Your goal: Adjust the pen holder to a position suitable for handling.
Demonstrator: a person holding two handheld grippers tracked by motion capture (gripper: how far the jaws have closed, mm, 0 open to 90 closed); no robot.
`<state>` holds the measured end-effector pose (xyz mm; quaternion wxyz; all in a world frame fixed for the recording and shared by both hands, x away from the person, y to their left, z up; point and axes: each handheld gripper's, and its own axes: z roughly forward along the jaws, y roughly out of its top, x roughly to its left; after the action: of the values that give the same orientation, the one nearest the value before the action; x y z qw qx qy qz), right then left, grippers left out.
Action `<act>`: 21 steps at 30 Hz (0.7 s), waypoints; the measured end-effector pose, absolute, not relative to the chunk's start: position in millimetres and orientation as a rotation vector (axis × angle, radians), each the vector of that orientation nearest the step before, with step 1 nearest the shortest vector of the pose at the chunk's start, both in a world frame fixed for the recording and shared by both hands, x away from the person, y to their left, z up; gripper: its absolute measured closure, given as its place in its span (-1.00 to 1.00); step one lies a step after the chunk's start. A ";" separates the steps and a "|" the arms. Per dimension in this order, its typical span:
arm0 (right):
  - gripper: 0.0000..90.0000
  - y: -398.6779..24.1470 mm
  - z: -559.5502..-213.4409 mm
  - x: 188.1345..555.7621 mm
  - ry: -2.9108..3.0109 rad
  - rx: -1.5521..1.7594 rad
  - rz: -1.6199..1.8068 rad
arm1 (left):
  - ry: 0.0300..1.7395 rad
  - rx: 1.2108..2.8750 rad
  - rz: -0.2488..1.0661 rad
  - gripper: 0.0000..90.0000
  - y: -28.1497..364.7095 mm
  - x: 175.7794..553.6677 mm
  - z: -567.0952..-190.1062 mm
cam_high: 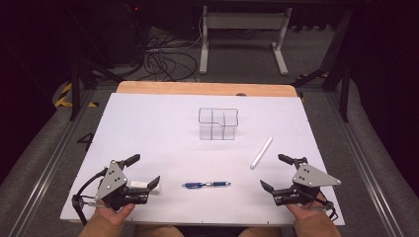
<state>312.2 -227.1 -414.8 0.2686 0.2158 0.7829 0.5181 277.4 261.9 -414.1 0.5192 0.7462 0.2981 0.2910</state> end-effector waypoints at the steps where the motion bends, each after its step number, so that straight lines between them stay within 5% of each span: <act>1: -0.90 -227.1 -415.0 312.2 2.112 0.581 1.396 | 0.714 1.791 0.698 -0.74 261.8 277.4 -414.0; 21: -0.88 -224.3 -410.4 317.2 2.135 0.556 1.435 | 0.711 1.795 0.702 -0.74 261.8 276.8 -413.6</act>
<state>317.2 -224.3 -410.4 0.2519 0.2046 0.7850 0.5277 276.8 261.8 -413.6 0.5174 0.7477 0.2964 0.2923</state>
